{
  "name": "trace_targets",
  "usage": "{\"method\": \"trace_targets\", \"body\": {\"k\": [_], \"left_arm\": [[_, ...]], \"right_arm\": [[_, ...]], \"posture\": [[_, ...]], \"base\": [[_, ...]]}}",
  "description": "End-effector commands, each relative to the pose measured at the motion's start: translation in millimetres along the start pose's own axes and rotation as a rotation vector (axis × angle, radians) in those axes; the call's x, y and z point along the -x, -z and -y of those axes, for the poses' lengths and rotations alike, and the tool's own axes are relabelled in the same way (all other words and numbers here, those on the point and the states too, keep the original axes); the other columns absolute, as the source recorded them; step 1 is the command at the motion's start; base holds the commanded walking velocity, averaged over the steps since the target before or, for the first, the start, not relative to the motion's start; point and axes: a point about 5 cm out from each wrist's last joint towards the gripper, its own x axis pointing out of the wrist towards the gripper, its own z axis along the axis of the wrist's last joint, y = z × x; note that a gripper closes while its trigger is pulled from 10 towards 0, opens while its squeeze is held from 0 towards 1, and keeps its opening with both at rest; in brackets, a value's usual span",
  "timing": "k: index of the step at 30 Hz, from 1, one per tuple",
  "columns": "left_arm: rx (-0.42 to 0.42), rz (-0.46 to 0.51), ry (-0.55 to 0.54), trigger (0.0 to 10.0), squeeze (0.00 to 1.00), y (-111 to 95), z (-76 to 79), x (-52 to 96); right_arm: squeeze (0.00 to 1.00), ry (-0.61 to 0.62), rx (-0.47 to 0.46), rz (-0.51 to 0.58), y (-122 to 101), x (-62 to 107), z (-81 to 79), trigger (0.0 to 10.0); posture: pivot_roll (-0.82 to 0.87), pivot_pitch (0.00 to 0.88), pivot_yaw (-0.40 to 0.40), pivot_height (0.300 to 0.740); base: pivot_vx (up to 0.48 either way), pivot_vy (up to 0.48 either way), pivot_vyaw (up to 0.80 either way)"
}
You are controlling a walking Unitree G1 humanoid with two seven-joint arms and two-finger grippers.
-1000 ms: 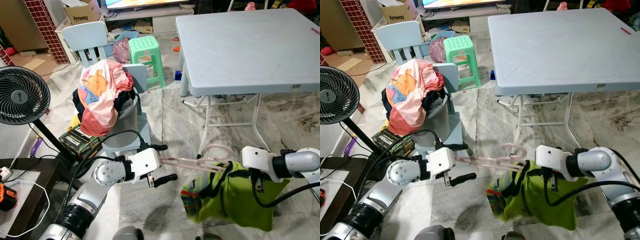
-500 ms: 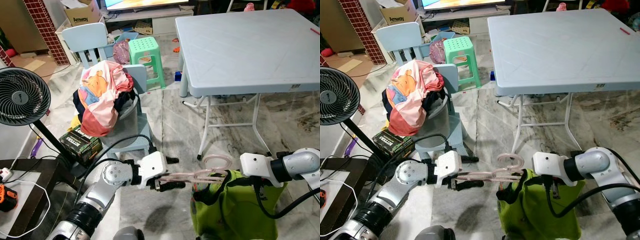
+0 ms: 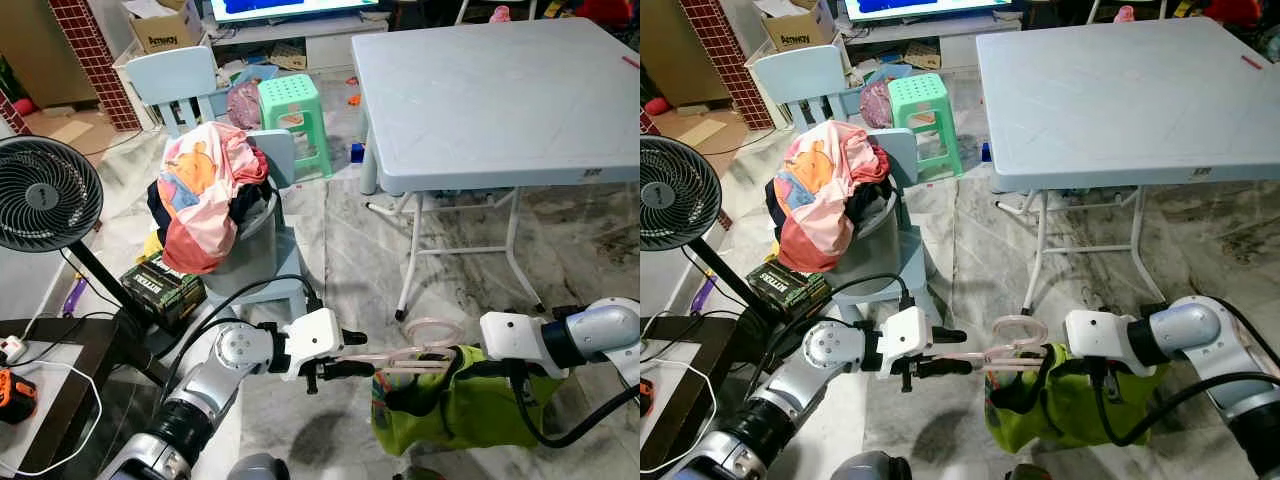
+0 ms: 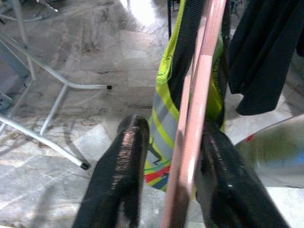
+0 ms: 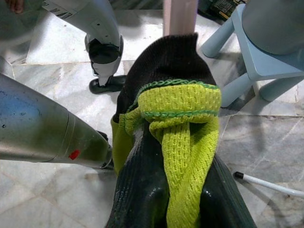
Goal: Hang hanger
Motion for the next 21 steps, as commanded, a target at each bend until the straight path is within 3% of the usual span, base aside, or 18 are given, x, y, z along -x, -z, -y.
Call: {"method": "trace_targets", "body": {"k": [1, 14, 21], "left_arm": [[-0.025, -0.014, -0.015, 0.0, 0.00, -1.1, -5.7, 2.2], [-0.014, -0.039, 0.056, 0.0, 0.00, 1.0, -2.5, -1.9], [0.033, -0.033, 0.073, 0.0, 0.00, 2.3, -0.8, -3.7]], "right_arm": [[0.00, -0.029, 0.026, 0.006, -4.7, 1.9, -0.1, 10.0], [0.00, -0.004, 0.048, 0.038, -12.7, -3.7, 6.2, 10.0], [0.00, 0.034, 0.077, 0.054, -18.2, -6.1, 14.8, 10.0]], "posture": [[-0.09, 0.000, 0.086, 0.740], [-0.09, 0.000, 0.082, 0.740], [-0.09, 0.000, 0.079, 0.740]], "base": [[0.000, 0.000, 0.00], [0.000, 0.000, 0.00], [0.000, 0.000, 0.00]]}}
